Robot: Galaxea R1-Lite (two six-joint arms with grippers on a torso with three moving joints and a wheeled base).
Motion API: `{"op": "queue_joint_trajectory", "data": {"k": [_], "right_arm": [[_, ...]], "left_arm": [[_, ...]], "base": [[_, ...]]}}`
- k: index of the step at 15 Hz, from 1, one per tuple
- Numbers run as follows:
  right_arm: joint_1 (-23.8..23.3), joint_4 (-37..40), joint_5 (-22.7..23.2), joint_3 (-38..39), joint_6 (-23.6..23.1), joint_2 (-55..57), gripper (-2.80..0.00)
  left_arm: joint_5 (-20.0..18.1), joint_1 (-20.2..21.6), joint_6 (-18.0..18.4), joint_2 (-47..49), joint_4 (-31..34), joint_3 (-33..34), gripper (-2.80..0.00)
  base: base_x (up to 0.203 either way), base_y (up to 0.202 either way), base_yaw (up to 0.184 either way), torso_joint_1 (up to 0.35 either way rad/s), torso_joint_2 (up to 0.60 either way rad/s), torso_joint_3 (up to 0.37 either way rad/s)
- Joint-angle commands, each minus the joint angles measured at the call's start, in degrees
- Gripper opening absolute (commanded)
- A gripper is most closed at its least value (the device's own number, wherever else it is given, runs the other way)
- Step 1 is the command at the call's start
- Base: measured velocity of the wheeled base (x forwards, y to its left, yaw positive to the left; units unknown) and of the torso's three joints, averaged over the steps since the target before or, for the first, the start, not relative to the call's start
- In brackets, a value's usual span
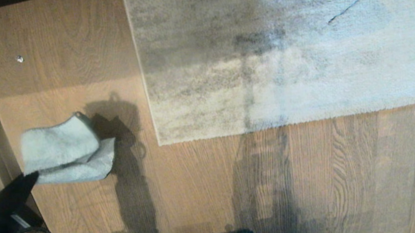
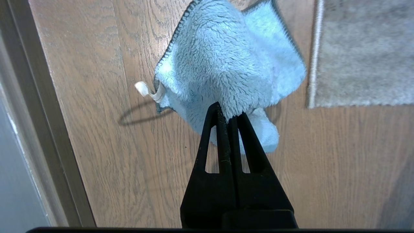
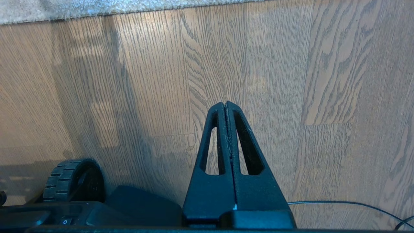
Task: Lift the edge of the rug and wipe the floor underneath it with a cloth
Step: Pick up the rag, then lift up the carpet
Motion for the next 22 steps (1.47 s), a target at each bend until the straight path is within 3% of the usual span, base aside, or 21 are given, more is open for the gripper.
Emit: {"op": "queue_joint_trajectory", "data": {"k": [1,3,6,11,15,22], "right_arm": [[0.0,0.0,0.0,0.0,0.0,0.0,-2.8],[0.0,0.0,0.0,0.0,0.0,0.0,-2.8],[0.0,0.0,0.0,0.0,0.0,0.0,-2.8],[0.0,0.0,0.0,0.0,0.0,0.0,-2.8],[0.0,0.0,0.0,0.0,0.0,0.0,-2.8],[0.0,0.0,0.0,0.0,0.0,0.0,-2.8]], "left_arm": [[-0.1,-0.4,0.0,-4.1,-0.4,1.5,-2.8],[0.0,-2.5,0.1,-6.4,1.3,2.2,-2.8],[0.0,-3.2,0.3,-14.5,11.0,2.3,-2.8],[0.0,-3.5,1.6,-34.2,41.2,2.2,-2.8],[0.0,-3.6,2.2,-49.4,60.3,2.3,-2.8],[4.8,-4.9,0.9,-69.5,75.5,1.4,-2.8]], "base": [[0.0,0.0,0.0,0.0,0.0,0.0],[0.0,0.0,0.0,0.0,0.0,0.0],[0.0,0.0,0.0,0.0,0.0,0.0],[0.0,0.0,0.0,0.0,0.0,0.0],[0.0,0.0,0.0,0.0,0.0,0.0],[0.0,0.0,0.0,0.0,0.0,0.0]]}}
